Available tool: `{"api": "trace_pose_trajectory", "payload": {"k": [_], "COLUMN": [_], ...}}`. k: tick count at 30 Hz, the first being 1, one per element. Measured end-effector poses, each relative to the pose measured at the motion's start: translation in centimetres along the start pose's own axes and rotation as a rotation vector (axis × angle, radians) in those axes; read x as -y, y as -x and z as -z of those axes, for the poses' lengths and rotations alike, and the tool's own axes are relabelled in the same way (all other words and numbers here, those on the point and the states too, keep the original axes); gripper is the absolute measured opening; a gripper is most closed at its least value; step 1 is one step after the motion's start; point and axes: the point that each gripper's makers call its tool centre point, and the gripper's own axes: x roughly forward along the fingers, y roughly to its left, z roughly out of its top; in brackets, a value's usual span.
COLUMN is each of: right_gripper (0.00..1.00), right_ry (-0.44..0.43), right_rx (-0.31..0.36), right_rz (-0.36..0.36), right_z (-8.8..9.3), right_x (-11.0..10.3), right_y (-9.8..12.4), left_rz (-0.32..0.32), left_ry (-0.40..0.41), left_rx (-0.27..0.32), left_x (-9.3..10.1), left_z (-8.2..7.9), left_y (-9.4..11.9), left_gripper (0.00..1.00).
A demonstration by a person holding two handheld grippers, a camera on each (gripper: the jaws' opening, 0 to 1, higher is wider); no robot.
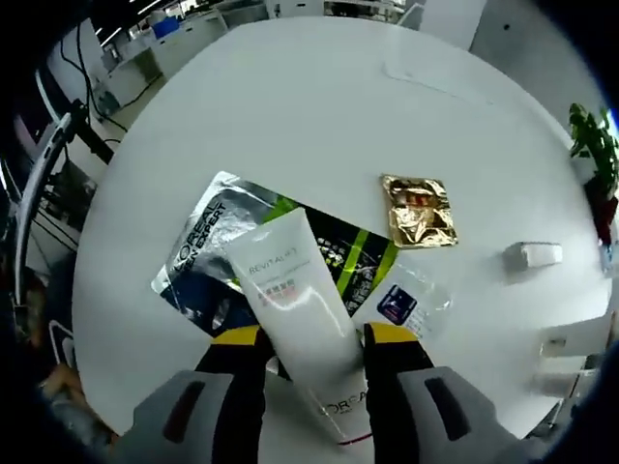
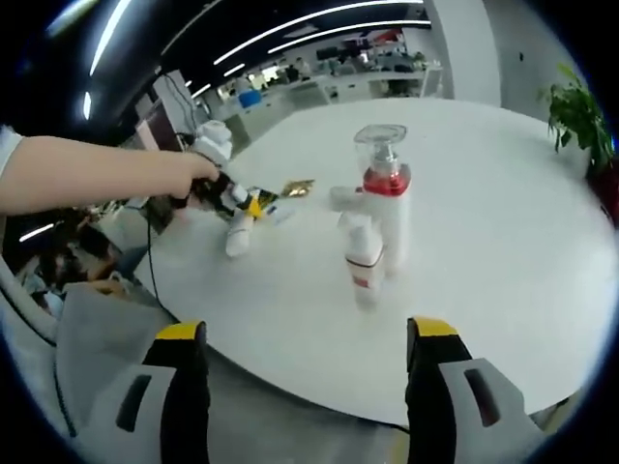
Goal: Arrange the skincare products in the storage area until every visible bottle or jar stands upright without overlapping.
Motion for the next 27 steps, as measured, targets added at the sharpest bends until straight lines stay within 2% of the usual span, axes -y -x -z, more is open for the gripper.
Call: {"api": "trace_pose_trajectory", "payload": {"k": [5,7,13,14,21,25,27], "right_gripper": [0.84,0.84,0.83,0.83,0.83,0.82,0.82], "right_ry": [-0.005,-0.003,-0.019,-0.02,0.008,0.024,0.032], "right_rx": [0.001,0.004,0.075,0.079,0.132,0.179,0.19], "right_rz": [-0.007,-0.007,0.002,0.003,0.023,0.039,0.042], "right_z": [0.0,-0.1,-1.3,-1.3,-2.3,-3.2,-3.3], "right_x": [-0.1,-0.1,0.3,0.3,0.4,0.5,0.4], "right_y": [0.0,0.0,0.6,0.6,1.2,1.6,1.7], "left_rz": [0.015,0.027,0.076,0.101,0.173,0.224,0.231], "left_ry": [-0.001,0.007,0.008,-0.001,-0.042,-0.115,-0.152], "left_rx": [0.013,0.039,0.075,0.114,0.224,0.317,0.344], "left_x": [0.1,0.1,0.4,0.7,1.3,1.7,1.7], "left_z": [-0.1,0.1,0.3,0.0,-0.5,-1.5,-1.9], "left_y": [0.0,0.2,0.7,1.0,2.8,4.0,4.4], "left_gripper": [0.33,0.32,0.31,0.31,0.3,0.29,0.29]}}
